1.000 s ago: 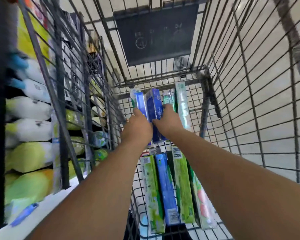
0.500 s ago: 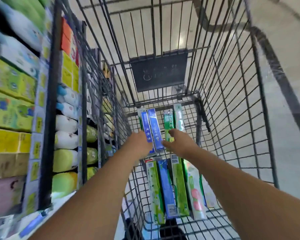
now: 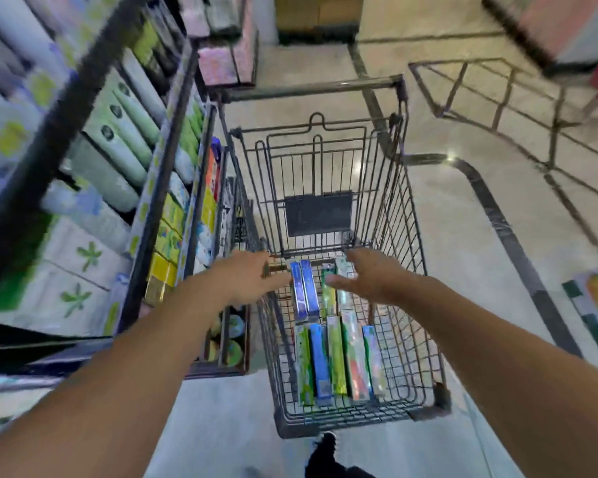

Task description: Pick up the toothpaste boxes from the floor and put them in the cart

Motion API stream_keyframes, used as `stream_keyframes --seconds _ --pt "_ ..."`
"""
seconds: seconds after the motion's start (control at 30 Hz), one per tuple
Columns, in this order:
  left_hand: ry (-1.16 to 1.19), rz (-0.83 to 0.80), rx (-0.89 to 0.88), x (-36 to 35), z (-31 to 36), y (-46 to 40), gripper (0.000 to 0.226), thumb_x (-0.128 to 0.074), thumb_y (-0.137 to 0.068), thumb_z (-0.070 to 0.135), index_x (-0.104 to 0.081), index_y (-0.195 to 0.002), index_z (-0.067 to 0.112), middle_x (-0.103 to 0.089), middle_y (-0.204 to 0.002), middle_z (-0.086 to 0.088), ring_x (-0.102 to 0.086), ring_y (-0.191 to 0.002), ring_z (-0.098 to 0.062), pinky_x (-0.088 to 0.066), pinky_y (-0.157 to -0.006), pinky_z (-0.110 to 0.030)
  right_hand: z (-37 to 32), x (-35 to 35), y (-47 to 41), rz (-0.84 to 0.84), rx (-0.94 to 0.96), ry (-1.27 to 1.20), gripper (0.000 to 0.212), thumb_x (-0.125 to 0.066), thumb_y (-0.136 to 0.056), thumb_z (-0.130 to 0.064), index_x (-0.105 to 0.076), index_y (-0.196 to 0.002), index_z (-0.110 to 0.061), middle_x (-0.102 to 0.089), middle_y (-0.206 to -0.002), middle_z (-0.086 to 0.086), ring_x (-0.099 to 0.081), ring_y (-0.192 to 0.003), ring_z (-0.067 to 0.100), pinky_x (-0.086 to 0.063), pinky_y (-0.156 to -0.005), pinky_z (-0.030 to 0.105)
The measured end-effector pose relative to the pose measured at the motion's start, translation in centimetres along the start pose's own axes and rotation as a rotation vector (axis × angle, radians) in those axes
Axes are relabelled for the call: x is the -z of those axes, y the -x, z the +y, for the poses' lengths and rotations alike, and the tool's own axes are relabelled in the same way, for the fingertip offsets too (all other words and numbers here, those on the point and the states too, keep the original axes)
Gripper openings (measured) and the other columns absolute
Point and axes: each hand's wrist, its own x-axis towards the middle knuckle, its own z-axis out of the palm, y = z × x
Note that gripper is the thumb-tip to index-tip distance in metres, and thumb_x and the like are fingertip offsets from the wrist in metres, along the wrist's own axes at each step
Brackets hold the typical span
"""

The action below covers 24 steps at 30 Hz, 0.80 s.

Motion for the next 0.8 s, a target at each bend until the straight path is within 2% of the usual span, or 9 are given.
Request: stream_keyframes --seconds 0.13,0.2,0.3,0.37,0.43,0.5,0.57,0.7,0.8 --pt "-0.094 -0.031 0.014 0.4 -1.5 5.0 0.117 -0.012 -0.062 0.092 -0.006 -0.157 0.024 -0.013 -0.163 -0.010 -0.013 -0.148 -0.032 -0.018 -0.116 -0.057 -2.1 1.0 3.5 0.049 0.033 0.117 0.119 -0.023 -0.061 -0.094 -0.022 -0.153 -0.018 -0.021 -0.160 0.011 -0.019 -0.147 0.030 -0.022 -0.117 0.053" --pt "-0.066 -0.013 -0.003 -0.2 -2.1 7.4 0.111 -0.017 -0.069 0.089 -0.002 -0.157 0.022 -0.012 -0.163 -0.011 -0.011 -0.149 -0.032 -0.019 -0.117 -0.056 -3.7 0.7 5.2 0.046 0.033 0.154 0.123 -0.019 -0.058 -0.095 -0.015 -0.155 -0.019 -0.013 -0.162 0.010 -0.011 -0.149 0.030 -0.015 -0.119 0.053" --pt "-0.055 0.041 -0.047 -2.3 -3.5 11.3 0.106 -0.021 -0.076 0.089 -0.008 -0.156 0.021 -0.028 -0.157 -0.010 -0.025 -0.143 -0.031 -0.025 -0.113 -0.056 -7.0 -0.8 7.7 0.046 0.075 0.218 0.131 -0.013 -0.052 -0.098 -0.011 -0.155 -0.018 -0.008 -0.163 0.010 -0.006 -0.149 0.031 -0.010 -0.120 0.055" --pt "-0.041 0.057 -0.062 -4.4 -5.4 14.4 0.108 -0.018 -0.072 0.092 -0.006 -0.156 0.025 -0.032 -0.155 -0.009 -0.025 -0.142 -0.032 -0.021 -0.113 -0.060 -9.8 -2.3 9.6 0.045 0.113 0.226 0.126 -0.016 -0.056 -0.095 -0.009 -0.156 -0.018 -0.004 -0.163 0.010 -0.002 -0.150 0.030 -0.006 -0.120 0.053" --pt "-0.004 0.037 -0.040 -6.8 -8.1 17.9 0.101 -0.019 -0.076 0.090 -0.004 -0.155 0.030 -0.018 -0.161 -0.007 -0.011 -0.148 -0.031 -0.009 -0.116 -0.062 -12.9 -4.2 11.7 0.024 0.142 0.242 0.121 -0.019 -0.061 -0.092 -0.008 -0.156 -0.018 -0.001 -0.163 0.009 0.001 -0.150 0.028 -0.003 -0.119 0.051" --pt "0.039 0.058 -0.015 -9.5 -11.9 21.8 0.113 -0.014 -0.065 0.096 -0.014 -0.154 0.027 -0.018 -0.161 -0.009 -0.011 -0.148 -0.033 -0.011 -0.116 -0.061 -16.6 -6.5 13.8 0.003 0.174 0.296 0.111 -0.025 -0.072 -0.088 -0.007 -0.156 -0.020 0.000 -0.164 0.008 0.003 -0.150 0.027 -0.002 -0.119 0.050" --pt "0.102 0.100 0.050 -12.5 -16.3 25.9 0.125 -0.008 -0.055 0.101 -0.019 -0.154 0.026 -0.020 -0.161 -0.007 -0.015 -0.148 -0.030 -0.017 -0.116 -0.057 -20.8 -8.8 15.7 -0.013 0.240 0.329 0.106 -0.029 -0.077 -0.085 -0.005 -0.157 -0.020 0.000 -0.164 0.007 0.002 -0.151 0.026 -0.004 -0.119 0.050" --pt "0.235 0.167 0.272 -18.2 -26.2 35.6 0.107 -0.018 -0.066 0.096 -0.026 -0.150 0.030 -0.036 -0.153 -0.007 -0.033 -0.140 -0.030 -0.033 -0.108 -0.048 -31.2 -13.2 19.1 -0.050 0.426 0.440 0.120 -0.016 -0.064 -0.093 -0.008 -0.157 -0.018 -0.005 -0.164 0.005 -0.005 -0.150 0.026 -0.009 -0.118 0.049" --pt "0.314 0.269 0.437 -22.6 -32.4 43.9 0.111 -0.017 -0.059 0.099 -0.040 -0.141 0.027 -0.055 -0.137 -0.013 -0.050 -0.125 -0.034 -0.041 -0.104 -0.047 -39.6 -16.5 21.6 -0.042 0.603 0.540 0.106 -0.025 -0.077 -0.084 -0.010 -0.156 -0.015 -0.009 -0.163 0.007 -0.010 -0.149 0.027 -0.012 -0.119 0.046"
